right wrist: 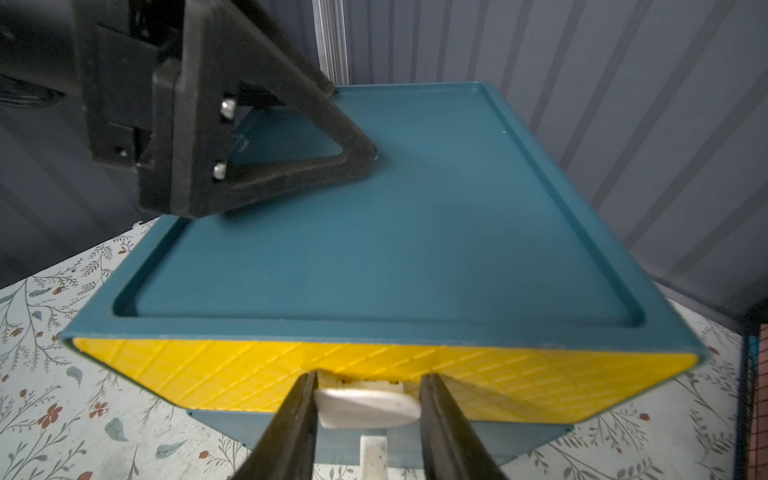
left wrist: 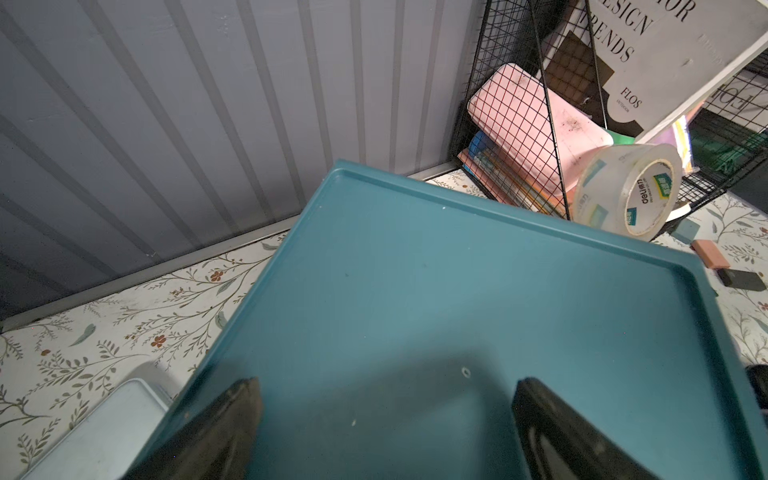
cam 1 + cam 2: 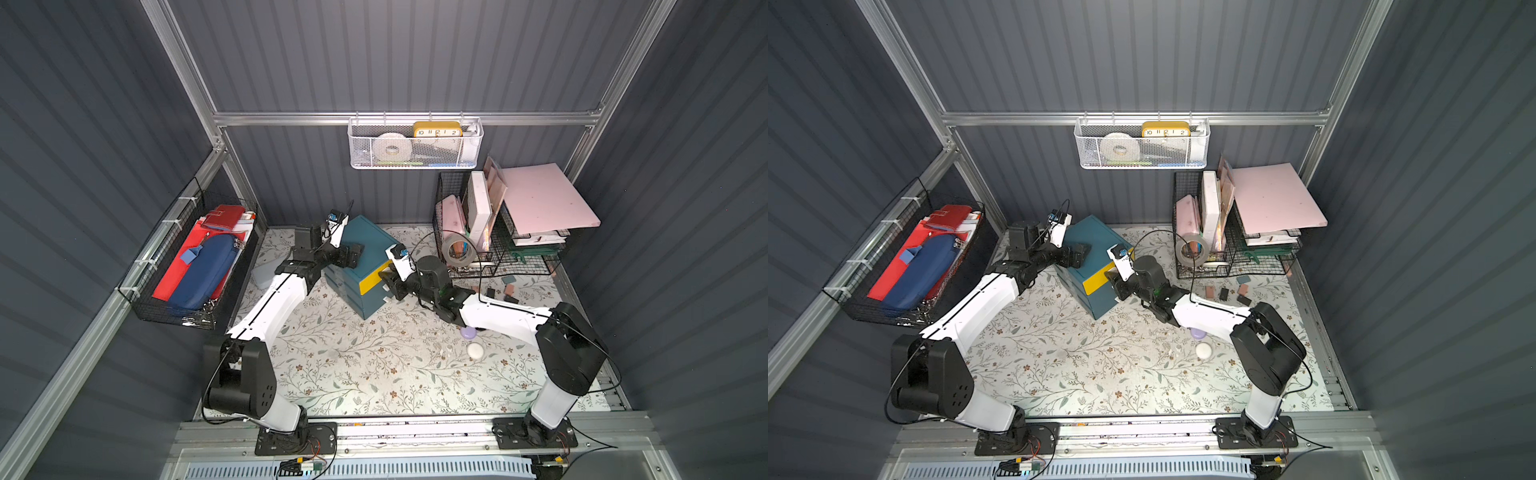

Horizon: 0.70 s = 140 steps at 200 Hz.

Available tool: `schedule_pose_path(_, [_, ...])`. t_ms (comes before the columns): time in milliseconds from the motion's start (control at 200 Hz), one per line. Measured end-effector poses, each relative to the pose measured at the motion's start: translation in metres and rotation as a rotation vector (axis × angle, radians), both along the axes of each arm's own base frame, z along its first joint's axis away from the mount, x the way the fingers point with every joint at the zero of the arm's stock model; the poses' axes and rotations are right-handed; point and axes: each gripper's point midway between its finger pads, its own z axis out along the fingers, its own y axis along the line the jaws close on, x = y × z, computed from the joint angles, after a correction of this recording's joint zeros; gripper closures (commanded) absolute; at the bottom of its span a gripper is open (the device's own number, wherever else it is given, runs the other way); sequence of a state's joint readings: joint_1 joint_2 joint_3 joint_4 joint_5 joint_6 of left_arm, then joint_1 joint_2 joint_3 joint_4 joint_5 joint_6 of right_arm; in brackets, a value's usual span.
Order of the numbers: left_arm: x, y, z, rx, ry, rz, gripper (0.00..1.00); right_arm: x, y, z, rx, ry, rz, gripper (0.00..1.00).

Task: Put the bluetooth earphones in the drawer according to color
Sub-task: Open the drawer in the storage box.

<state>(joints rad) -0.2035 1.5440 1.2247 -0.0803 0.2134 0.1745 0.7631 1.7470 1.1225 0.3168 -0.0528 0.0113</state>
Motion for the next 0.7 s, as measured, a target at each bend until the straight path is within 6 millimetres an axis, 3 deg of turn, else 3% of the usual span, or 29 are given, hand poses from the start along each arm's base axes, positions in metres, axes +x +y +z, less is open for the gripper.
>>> schedule_pose_path(255, [0.0,0.0,0.0,0.0,0.0,0.0,0.01,-0.002,-0.002,-0.001,-0.005,0.002,0.001,1.0])
schedule_pose_path(700, [0.001,-0.001,-0.001,0.002,-0.003,-0.002,0.01,-0.027,-0.029,-0.004,-0.005,-0.012,-0.012,1.0])
